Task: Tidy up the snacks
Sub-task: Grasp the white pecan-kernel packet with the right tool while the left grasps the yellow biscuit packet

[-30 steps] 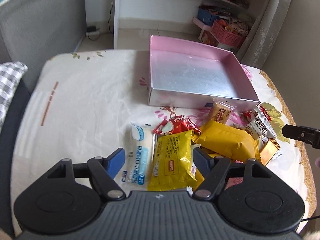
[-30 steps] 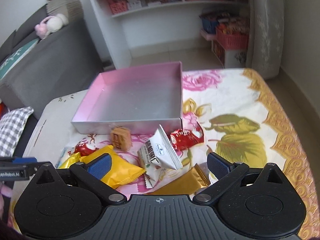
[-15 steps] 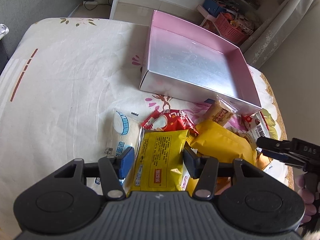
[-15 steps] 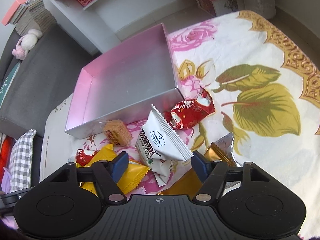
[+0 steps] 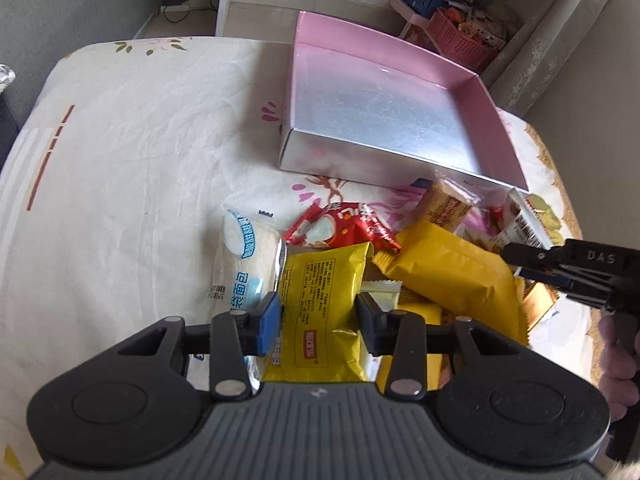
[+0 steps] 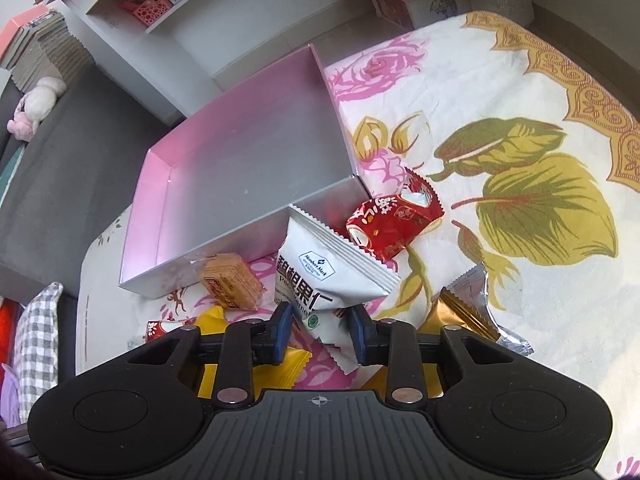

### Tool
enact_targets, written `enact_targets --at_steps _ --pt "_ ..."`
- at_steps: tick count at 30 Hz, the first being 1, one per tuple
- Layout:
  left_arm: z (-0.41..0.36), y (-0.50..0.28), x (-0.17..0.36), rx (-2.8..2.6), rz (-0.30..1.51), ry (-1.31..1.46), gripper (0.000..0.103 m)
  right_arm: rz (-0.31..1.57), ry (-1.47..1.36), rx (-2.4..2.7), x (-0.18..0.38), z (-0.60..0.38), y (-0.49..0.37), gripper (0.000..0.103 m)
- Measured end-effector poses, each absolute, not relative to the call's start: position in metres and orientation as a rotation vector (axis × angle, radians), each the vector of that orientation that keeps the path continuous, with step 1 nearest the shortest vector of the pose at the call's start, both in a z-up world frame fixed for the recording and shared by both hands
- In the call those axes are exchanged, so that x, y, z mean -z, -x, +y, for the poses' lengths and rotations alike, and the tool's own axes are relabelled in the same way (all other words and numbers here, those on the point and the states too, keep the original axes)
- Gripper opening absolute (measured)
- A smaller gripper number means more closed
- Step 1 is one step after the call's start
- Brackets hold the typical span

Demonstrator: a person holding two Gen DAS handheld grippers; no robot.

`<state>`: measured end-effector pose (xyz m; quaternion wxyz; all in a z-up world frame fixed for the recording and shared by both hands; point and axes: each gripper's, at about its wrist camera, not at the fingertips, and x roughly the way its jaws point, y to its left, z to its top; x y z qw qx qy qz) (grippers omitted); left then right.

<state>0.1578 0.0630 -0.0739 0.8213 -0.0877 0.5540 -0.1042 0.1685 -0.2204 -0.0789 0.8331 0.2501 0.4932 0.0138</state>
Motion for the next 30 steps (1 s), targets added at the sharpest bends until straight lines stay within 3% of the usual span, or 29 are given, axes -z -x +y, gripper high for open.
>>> enact_targets --at_steps 6,10,13,30 --pt "0.069 -0.157 0.075 0.175 1.18 0.163 0.033 1.032 -0.538 -0.028 0.074 -0.223 -0.166 0.021" --pt "0.069 -0.154 0.071 0.172 1.16 0.154 0.025 1.024 -0.55 -0.03 0.071 -0.226 -0.163 0.018" --pt "0.071 -0.151 0.067 0.177 1.143 0.158 0.022 1.015 -0.561 -0.036 0.068 -0.227 -0.162 0.006" --pt "0.086 -0.143 0.051 0.242 1.093 0.274 0.021 0.944 -0.606 -0.062 0.043 -0.237 -0.155 0.001"
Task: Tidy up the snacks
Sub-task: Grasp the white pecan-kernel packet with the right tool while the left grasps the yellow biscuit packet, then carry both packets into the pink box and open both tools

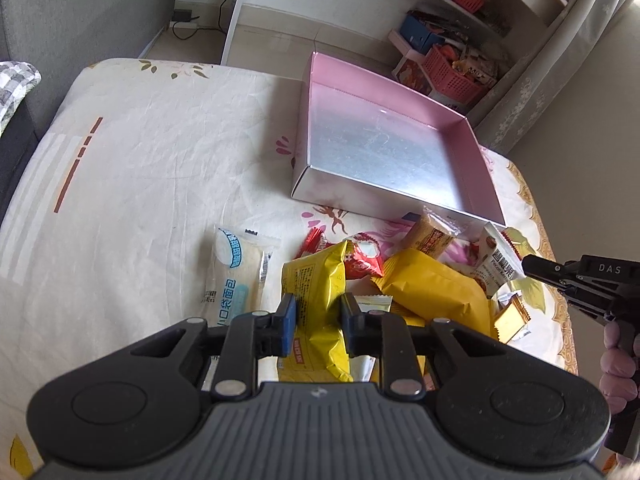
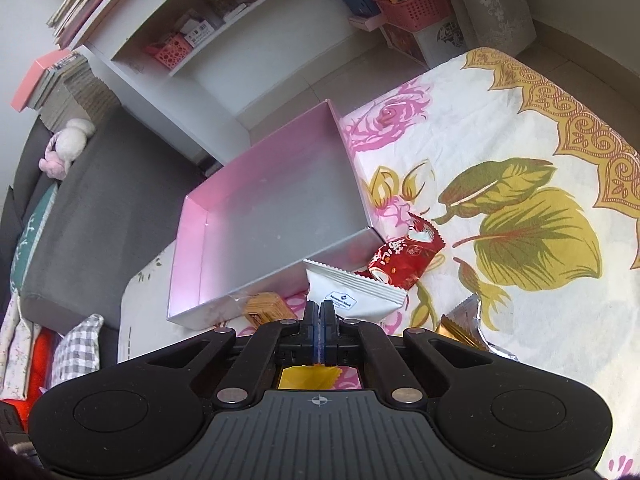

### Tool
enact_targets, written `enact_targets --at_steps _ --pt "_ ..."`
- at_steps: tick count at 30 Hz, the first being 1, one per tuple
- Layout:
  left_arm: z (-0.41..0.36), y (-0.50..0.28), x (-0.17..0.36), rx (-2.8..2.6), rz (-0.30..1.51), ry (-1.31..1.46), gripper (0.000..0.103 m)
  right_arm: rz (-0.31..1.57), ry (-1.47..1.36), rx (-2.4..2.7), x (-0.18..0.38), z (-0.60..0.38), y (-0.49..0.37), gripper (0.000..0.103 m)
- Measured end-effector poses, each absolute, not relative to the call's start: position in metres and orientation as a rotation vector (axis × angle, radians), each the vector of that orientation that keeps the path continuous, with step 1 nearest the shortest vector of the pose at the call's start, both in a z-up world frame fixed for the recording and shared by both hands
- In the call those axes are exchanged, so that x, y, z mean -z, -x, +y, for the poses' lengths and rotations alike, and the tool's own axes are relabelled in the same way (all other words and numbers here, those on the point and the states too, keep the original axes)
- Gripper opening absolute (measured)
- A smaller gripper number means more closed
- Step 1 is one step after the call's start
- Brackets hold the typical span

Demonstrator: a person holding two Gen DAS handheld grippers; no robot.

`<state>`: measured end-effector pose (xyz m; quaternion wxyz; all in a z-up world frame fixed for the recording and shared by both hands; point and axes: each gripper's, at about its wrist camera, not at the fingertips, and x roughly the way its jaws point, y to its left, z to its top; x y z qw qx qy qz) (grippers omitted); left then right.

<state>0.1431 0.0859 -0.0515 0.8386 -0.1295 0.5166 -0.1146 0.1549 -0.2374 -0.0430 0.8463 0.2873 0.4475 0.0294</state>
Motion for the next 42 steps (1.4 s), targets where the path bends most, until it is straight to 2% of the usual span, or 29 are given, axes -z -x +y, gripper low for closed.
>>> enact_targets --at_steps 1,3,4,5,6,7,8,16,18,19,25,33,42 --pt "0.086 -0.143 0.051 0.243 1.089 0.272 0.021 0.948 -0.585 -0.062 0.043 -0.236 -0.155 0.007" --pt "0.086 -0.142 0.051 0.248 1.087 0.274 0.021 0.965 -0.555 -0.041 0.046 -0.234 -0.155 0.011" --pt "0.085 -0.142 0.051 0.252 1.087 0.275 0.021 0.978 -0.552 -0.039 0.05 -0.233 -0.155 0.018" --pt "0.085 -0.142 0.052 0.253 1.088 0.276 0.021 0.989 -0.563 -0.04 0.053 -0.234 -0.156 0.032" --pt "0.084 -0.141 0.052 0.256 1.089 0.276 0.021 0.993 -0.586 -0.042 0.057 -0.234 -0.156 0.041" --pt "0.083 -0.141 0.053 0.258 1.09 0.276 0.021 0.996 -0.606 -0.043 0.06 -0.234 -0.157 0.056" --pt "0.081 -0.142 0.053 0.262 1.091 0.277 0.021 0.997 -0.617 -0.042 0.062 -0.233 -0.158 0.064" --pt "0.071 -0.143 0.057 0.269 1.079 0.251 0.021 0.995 -0.529 -0.005 0.077 -0.206 -0.175 0.064" --pt "0.071 -0.142 0.058 0.267 1.075 0.245 0.021 0.994 -0.495 0.018 0.081 -0.203 -0.177 0.054" --pt "0.071 -0.142 0.058 0.265 1.073 0.243 0.021 0.993 -0.479 0.033 0.083 -0.202 -0.178 0.045" --pt "0.076 -0.14 0.054 0.26 1.056 0.252 0.021 0.974 -0.506 0.026 0.075 -0.207 -0.172 0.038" --pt "0.083 -0.136 0.025 0.276 0.968 0.274 0.021 0.939 -0.597 -0.018 0.048 -0.217 -0.162 0.038" --pt "0.072 -0.174 0.01 0.254 0.878 0.298 0.021 0.82 -0.709 -0.081 0.033 -0.228 -0.176 0.038"
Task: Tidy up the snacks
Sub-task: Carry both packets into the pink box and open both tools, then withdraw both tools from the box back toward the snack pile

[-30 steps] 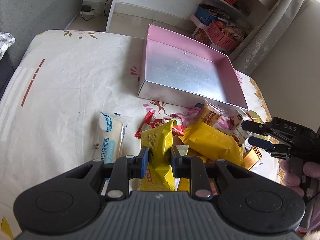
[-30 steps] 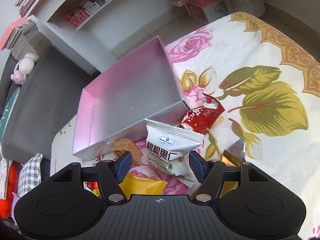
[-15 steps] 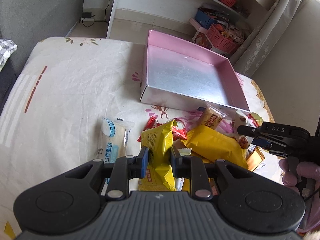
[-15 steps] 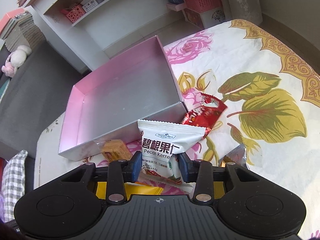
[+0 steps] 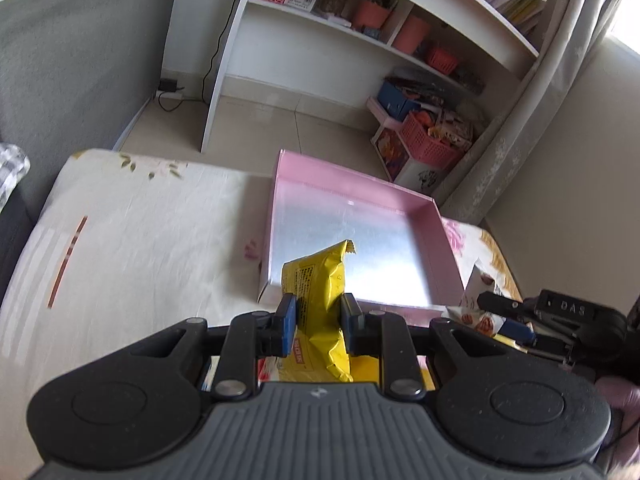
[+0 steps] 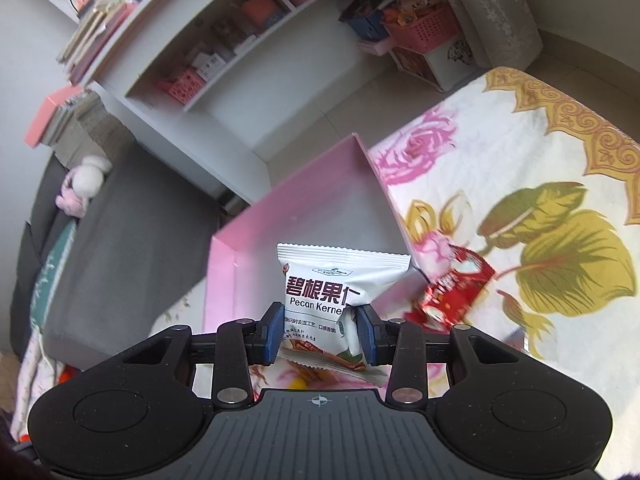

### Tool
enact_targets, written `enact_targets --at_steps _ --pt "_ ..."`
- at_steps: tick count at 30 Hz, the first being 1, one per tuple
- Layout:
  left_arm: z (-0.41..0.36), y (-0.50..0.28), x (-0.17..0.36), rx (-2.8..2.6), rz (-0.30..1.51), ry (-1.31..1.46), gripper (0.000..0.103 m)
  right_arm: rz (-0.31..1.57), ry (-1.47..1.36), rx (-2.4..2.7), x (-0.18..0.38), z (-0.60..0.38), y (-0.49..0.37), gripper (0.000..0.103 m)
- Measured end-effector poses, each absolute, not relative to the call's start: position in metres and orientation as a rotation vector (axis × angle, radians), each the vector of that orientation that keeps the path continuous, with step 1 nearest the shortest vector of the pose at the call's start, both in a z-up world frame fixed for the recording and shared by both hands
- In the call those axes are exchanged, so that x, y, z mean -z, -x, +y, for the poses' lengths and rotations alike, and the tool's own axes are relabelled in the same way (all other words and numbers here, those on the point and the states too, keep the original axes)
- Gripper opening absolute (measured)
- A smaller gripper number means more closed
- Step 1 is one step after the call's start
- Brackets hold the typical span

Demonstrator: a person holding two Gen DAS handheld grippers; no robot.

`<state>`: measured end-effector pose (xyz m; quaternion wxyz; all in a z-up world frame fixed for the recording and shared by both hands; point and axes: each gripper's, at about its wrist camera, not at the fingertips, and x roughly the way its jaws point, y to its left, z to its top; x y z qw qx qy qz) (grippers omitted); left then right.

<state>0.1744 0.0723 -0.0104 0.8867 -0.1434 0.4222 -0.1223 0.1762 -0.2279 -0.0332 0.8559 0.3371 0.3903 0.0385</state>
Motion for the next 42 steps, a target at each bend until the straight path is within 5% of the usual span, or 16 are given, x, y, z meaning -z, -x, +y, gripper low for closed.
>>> enact_targets --at_steps 21,25,30,42 --pt "0.01 -0.245 0.046 0.231 0.829 0.14 0.014 0.725 -0.71 -0.117 0.054 -0.231 -0.216 0.04" --pt "0.005 -0.242 0.047 0.227 0.828 0.107 0.043 0.702 -0.681 -0.128 0.046 -0.229 -0.213 0.071" --pt "0.007 -0.236 0.044 0.227 0.83 0.107 0.065 0.694 -0.603 -0.138 0.034 -0.223 -0.208 0.076" --pt "0.021 -0.207 0.029 0.245 0.828 0.096 0.085 0.727 -0.532 -0.123 0.014 -0.221 -0.19 0.084"
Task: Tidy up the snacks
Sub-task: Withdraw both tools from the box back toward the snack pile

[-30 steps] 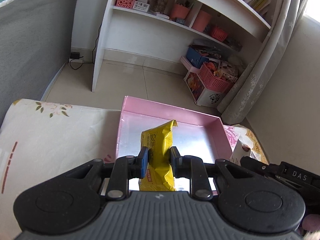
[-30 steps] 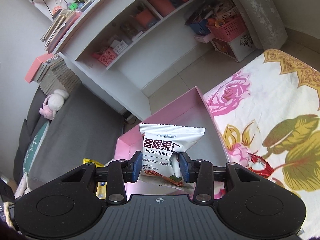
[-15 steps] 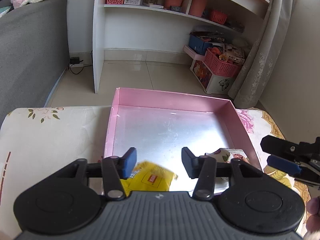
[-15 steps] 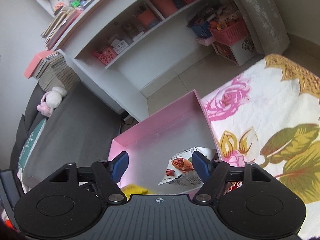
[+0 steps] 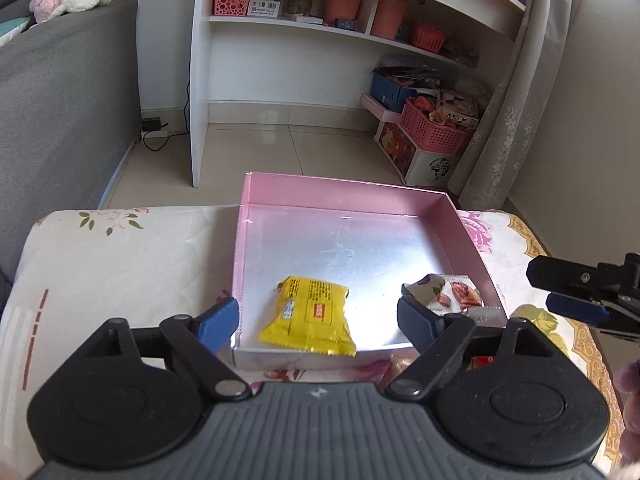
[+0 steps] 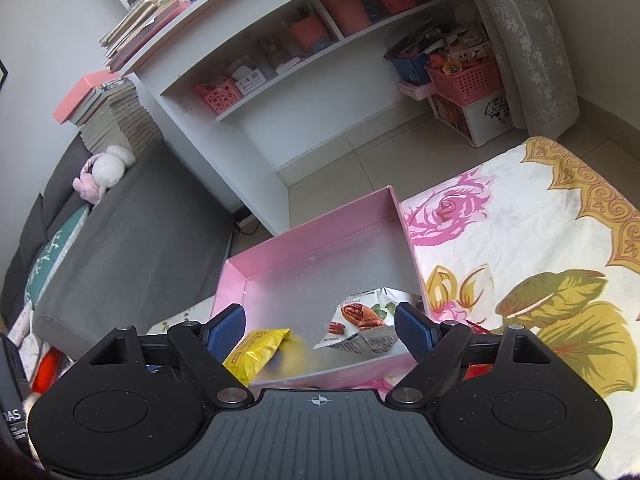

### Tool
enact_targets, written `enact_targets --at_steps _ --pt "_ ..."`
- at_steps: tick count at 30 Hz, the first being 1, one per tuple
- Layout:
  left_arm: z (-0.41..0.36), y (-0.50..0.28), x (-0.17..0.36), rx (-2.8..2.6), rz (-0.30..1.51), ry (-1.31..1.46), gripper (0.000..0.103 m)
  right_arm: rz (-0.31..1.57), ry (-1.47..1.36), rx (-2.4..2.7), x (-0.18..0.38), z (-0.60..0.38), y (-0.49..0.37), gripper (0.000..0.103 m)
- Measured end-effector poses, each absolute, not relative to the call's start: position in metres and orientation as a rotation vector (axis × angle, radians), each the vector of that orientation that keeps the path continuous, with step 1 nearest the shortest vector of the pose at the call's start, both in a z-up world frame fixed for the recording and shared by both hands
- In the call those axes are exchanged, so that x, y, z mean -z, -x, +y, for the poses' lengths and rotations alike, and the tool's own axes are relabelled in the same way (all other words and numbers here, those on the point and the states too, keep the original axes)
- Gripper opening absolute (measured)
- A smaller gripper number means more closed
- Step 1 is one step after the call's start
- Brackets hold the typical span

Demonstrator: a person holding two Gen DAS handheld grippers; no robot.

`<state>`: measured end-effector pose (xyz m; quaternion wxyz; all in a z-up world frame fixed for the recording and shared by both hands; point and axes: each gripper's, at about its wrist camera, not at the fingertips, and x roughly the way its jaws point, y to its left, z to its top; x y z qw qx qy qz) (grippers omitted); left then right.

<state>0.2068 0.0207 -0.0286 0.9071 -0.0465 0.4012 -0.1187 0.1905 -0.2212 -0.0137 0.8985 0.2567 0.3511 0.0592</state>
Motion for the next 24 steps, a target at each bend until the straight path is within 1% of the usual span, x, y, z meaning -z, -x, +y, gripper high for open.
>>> enact_targets --at_steps 5,9,14,18,24 --pt "0.031 -0.189 0.025 0.244 0.834 0.102 0.092 0.741 -0.496 -0.125 0.008 -0.218 -0.178 0.088" --pt "0.038 -0.175 0.022 0.247 0.84 0.089 0.096 0.75 -0.478 -0.125 0.004 -0.215 -0.169 0.089" --pt "0.044 -0.158 0.022 0.248 0.847 0.062 0.101 0.753 -0.475 -0.133 0.0 -0.211 -0.156 0.092" --pt "0.048 -0.144 0.026 0.257 0.861 0.063 0.103 0.75 -0.46 -0.13 0.0 -0.205 -0.147 0.094" --pt "0.059 -0.129 0.035 0.251 0.885 0.087 0.103 0.757 -0.411 -0.143 0.002 -0.193 -0.135 0.094"
